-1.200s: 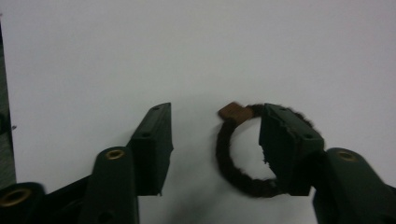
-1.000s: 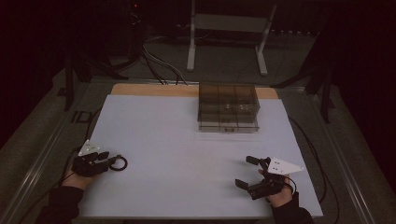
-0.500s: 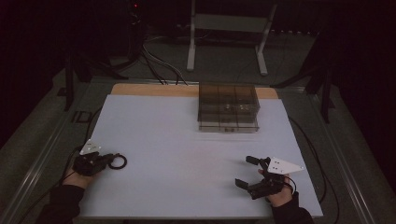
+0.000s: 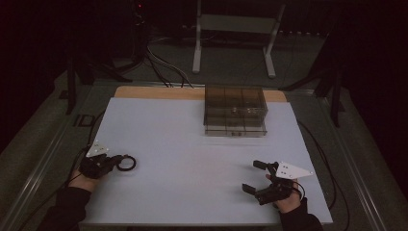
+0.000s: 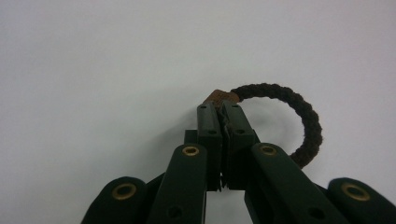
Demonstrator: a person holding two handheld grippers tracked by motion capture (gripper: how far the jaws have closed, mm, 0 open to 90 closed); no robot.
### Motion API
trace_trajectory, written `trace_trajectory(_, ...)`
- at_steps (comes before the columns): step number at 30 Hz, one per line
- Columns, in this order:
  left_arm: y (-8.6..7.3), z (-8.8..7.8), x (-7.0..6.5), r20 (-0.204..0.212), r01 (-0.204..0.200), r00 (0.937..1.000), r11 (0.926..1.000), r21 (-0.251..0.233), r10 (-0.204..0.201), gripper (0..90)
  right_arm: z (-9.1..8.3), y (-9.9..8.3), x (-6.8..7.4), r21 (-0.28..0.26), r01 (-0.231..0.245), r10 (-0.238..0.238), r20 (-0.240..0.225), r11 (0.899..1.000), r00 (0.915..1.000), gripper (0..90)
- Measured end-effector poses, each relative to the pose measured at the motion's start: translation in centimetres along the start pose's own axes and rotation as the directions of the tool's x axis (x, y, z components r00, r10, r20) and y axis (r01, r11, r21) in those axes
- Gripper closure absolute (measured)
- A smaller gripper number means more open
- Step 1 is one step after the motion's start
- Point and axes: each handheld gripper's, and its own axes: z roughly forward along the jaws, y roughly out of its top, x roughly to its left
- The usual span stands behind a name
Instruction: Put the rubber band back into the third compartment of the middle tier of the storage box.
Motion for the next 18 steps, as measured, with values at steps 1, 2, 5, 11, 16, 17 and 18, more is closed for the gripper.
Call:
trace_trajectory(1, 0.3, 0.0, -0.1, 0.011, -0.004, 0.9999, 1.0, -0.002, 0.004, 89.1, 0.0, 0.0, 0.0, -0.001, 0.004, -0.004, 0.001, 1.0, 1.0, 0.0)
trace_trajectory(2, 0.5, 0.1, -0.3, 0.014, -0.01, 0.9998, 0.9999, -0.004, 0.01, 89.1, 0.0, 0.0, 0.0, -0.001, 0.004, -0.004, 0.001, 1.0, 1.0, 0.0)
trace_trajectory(5, 1.4, 0.4, -0.7, 0.024, -0.017, 0.9996, 0.9998, -0.009, 0.018, 89.1, 0.0, 0.0, 0.0, -0.001, 0.001, -0.001, 0.0, 1.0, 1.0, 0.0)
trace_trajectory(11, 2.9, 1.1, -1.3, 0.044, -0.033, 0.9985, 0.9993, -0.016, 0.033, 89.1, 0.1, 0.0, 0.0, -0.003, -0.002, 0.001, -0.006, 1.0, 1.0, 0.0)
trace_trajectory(16, 4.5, 1.4, -2.0, 0.061, -0.057, 0.9964, 0.9979, -0.03, 0.059, 89.1, 0.2, 0.0, 0.0, -0.002, -0.001, 0.001, -0.008, 1.0, 1.0, 0.0)
trace_trajectory(17, 4.9, 1.5, -2.1, 0.062, -0.065, 0.9958, 0.9974, -0.032, 0.067, 89.1, 0.2, 0.0, 0.0, -0.001, 0.0, 0.0, -0.008, 1.0, 1.0, 0.0)
trace_trajectory(18, 4.9, 1.5, -2.1, 0.062, -0.065, 0.9958, 0.9974, -0.032, 0.067, 89.1, 0.1, 0.0, 0.0, -0.002, 0.001, -0.001, -0.008, 1.0, 1.0, 0.0)
